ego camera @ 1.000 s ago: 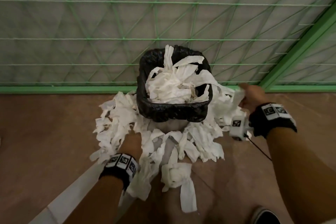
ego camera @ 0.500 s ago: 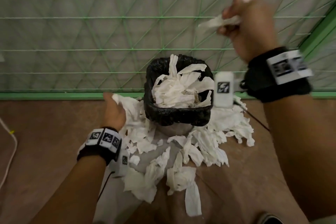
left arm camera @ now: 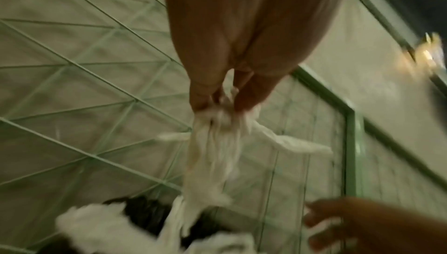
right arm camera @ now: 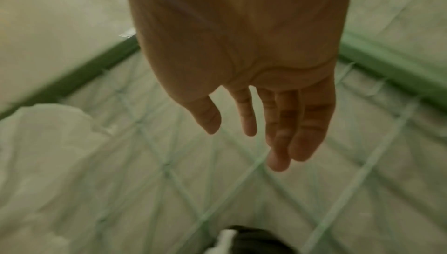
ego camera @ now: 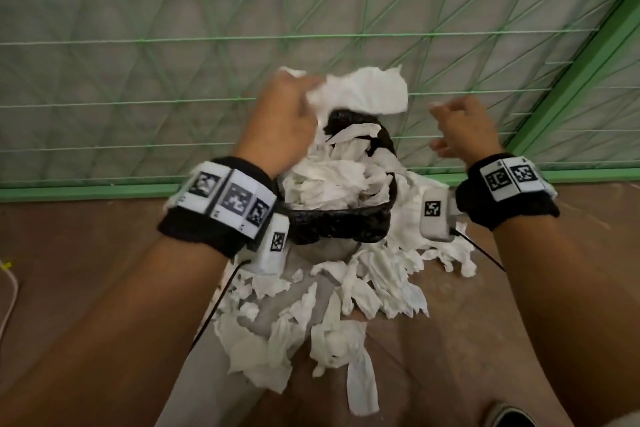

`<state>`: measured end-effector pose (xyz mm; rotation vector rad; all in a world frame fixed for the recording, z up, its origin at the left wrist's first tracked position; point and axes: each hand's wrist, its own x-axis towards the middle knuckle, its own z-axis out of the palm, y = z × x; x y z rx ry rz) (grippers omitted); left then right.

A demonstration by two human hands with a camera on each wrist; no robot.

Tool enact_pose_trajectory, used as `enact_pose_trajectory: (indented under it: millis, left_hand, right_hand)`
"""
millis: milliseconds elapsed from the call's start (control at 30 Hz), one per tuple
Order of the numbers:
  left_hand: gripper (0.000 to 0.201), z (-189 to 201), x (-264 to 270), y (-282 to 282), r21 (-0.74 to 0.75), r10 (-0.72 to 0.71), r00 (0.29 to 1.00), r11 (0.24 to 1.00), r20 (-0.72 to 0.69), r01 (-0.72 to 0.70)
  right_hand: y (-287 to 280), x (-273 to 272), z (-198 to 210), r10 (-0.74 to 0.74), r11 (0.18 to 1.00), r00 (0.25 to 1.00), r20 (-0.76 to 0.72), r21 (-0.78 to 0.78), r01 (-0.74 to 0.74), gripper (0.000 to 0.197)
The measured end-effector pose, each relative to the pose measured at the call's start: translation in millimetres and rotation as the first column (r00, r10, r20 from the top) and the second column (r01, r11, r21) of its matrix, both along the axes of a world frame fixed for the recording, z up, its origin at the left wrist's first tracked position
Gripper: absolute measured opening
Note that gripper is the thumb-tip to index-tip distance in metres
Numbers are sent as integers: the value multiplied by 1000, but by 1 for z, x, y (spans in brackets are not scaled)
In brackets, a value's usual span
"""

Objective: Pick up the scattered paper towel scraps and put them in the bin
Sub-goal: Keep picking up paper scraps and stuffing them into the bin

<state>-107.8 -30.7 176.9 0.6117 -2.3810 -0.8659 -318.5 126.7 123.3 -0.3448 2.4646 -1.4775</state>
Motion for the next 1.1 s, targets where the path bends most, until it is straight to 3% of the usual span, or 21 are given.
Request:
enact_pose_trajectory:
  millis: [100,167,300,367,433,500,533,567,600,667,733,767,833,900,1000,1100]
  left_hand:
    - [28,-47,-2,14,-159,-19,980,986,199,51]
    - [21,-69,-6,15,-273,5,940,957,342,95]
    - [27,-87,-15,15,-229,-29,835,956,550,184]
    - [23,-89,-19,17,-240,-34,739,935,673,262]
    - [26,-92,-21,12,-256,3,722,936,692,242]
    - [32,-88,-17,4,-218,48,860,973,507,74]
    - [30,-82,-14,-1,-195,102,939,980,329,-39]
    - [29,-77,-7,-6,-153,180,972,976,152,-157]
    - [29,-72,3,-14,-93,273,962,958,15,-271]
    - [24,-83,28,-37,3,467,883,884,-53,-467]
    - [21,-123,55,-61,43,554,824,826,121,-562]
    - [23,-147,69,-66,40,536,792,821,292,-570]
    - [43,-194,94,-61,47,372,690,861,621,-507]
    - [70,-231,117,-45,113,164,575,903,801,-415]
    - [69,-271,138,-20,135,43,466,930,884,-342]
    - [39,-278,144,-21,-10,147,479,961,866,-277]
  right_hand:
    - [38,-38,-74,-23,959,998,58,284,6,38]
    - [63,-42,-126,16,866,989,149,493,-89,47]
    - [91,-9,-200,166,654,936,311,675,-341,84]
    - [90,7,-214,221,562,919,327,727,-394,71]
    - [85,13,-214,267,492,921,282,782,-382,46]
    - [78,9,-202,307,449,916,258,810,-378,41]
    - [77,2,-197,300,481,924,237,799,-361,42]
    - [75,-2,-186,290,521,937,194,789,-325,45]
    - [73,-5,-170,271,575,951,149,767,-285,47]
    - [70,-10,-138,272,620,957,106,741,-258,46]
    - [69,-13,-105,289,604,947,143,740,-296,41]
    - [69,-19,-94,321,591,933,164,735,-332,41]
    - [66,-22,-64,359,586,916,179,720,-371,37]
    - [59,-25,-32,364,622,925,106,712,-326,34]
    - [40,-20,22,433,687,897,-92,679,-261,31]
    - [23,-11,70,390,887,836,-386,402,-228,38]
